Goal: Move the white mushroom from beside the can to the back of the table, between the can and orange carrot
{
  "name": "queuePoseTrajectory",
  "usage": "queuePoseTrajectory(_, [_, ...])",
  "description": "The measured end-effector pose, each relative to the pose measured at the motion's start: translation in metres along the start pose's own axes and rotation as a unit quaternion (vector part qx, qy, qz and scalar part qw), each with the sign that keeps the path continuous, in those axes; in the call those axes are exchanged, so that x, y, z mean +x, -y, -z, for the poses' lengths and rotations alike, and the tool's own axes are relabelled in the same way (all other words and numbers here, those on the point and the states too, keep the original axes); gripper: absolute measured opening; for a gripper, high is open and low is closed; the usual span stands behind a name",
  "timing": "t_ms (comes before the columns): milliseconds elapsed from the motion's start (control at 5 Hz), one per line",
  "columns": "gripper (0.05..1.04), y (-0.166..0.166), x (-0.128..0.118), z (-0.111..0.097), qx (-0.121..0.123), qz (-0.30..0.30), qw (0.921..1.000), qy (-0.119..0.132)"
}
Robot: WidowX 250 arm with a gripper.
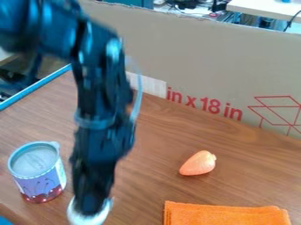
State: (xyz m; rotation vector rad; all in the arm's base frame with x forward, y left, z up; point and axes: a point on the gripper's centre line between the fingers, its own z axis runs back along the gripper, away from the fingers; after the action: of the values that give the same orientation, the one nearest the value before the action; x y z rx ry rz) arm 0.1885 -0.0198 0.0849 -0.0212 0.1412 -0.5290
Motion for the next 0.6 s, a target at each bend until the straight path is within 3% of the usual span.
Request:
queuePoseTrajectory(200, [0.259, -0.014, 0.030, -0.030, 0.013, 0.016, 0.9994, 0.029])
queuePoseTrajectory(400, [0.259, -0.044, 0.056, -0.033, 0.023, 0.006, 0.9983, 0.053])
queuePoseTrajectory(600, [0.259, -0.084, 0.073, -0.022, 0.033, -0.004, 0.9978, 0.057])
